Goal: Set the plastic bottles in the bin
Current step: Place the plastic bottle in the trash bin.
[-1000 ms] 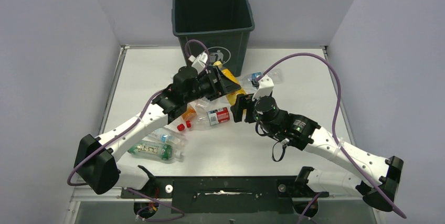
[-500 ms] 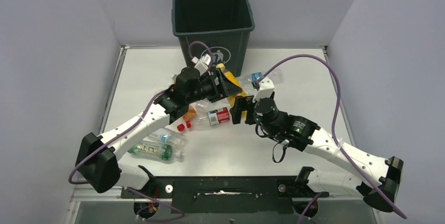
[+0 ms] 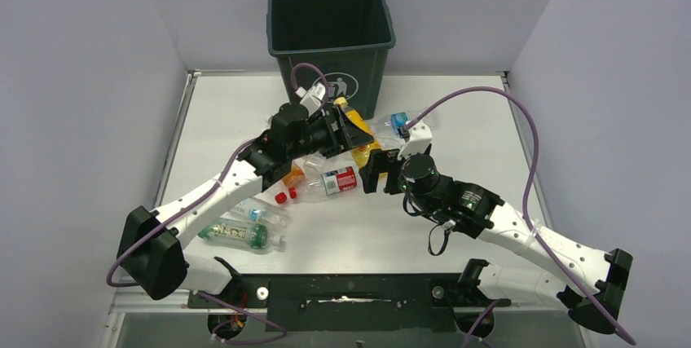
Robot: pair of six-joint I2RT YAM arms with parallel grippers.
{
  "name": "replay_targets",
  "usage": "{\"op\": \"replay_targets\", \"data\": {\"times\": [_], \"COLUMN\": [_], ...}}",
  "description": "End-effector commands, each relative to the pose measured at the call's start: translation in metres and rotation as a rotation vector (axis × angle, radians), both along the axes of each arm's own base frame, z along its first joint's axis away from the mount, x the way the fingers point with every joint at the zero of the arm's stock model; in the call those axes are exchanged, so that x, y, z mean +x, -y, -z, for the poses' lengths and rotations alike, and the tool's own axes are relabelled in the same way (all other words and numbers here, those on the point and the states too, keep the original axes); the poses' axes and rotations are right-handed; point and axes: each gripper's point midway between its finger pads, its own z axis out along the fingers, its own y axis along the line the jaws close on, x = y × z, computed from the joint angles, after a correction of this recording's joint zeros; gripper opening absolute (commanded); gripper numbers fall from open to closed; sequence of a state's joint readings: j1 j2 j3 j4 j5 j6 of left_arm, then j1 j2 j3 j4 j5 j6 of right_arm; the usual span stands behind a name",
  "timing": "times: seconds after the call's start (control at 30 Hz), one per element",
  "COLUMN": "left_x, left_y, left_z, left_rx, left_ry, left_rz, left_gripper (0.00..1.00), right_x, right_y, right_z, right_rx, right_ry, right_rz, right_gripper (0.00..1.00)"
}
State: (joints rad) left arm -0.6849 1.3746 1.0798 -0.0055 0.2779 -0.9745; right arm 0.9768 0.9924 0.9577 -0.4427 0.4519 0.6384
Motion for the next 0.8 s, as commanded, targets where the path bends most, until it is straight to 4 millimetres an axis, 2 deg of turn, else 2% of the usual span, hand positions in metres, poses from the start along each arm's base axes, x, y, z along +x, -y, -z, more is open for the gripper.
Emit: {"op": "replay_targets", "data": {"times": [0.0,0.2,0.43,0.63,0.77], "left_x": [0.005,0.01,0.031,0.053,0.072], "left_y": [0.003,-0.007,-0.03,-0.044,-0.054], "left_z": [-0.037,-0.037,-0.056,-0.095,-0.133], "left_rx": [-0.05,-0.036,-0.014,-0.023,-0.036], "left_ry": [0.095,0.098,0.135,0.2,0.277], "left_rz": [0.013,-0.004,-0.029,-0.044,-0.062], "left_gripper": [0.29,0.29,0.28,0.29,0.29], "right_x": [0.001,-0.001,-0.01,-0.016,-0.018], "right_y": [-0.003,0.006,0.033,0.044,0.041], "right_z": [-0.014,-0.025,-0.042,-0.032,-0.023], "right_rx": [0.052,0.061,0.077,0.079,0.084], "right_ry": [0.032,0.04,0.048,0.022,0.001], "right_rz": [0.009,0.027,0.087,0.114,0.105], "right_gripper": [0.98,1.0,0.98,0.98,0.98]}}
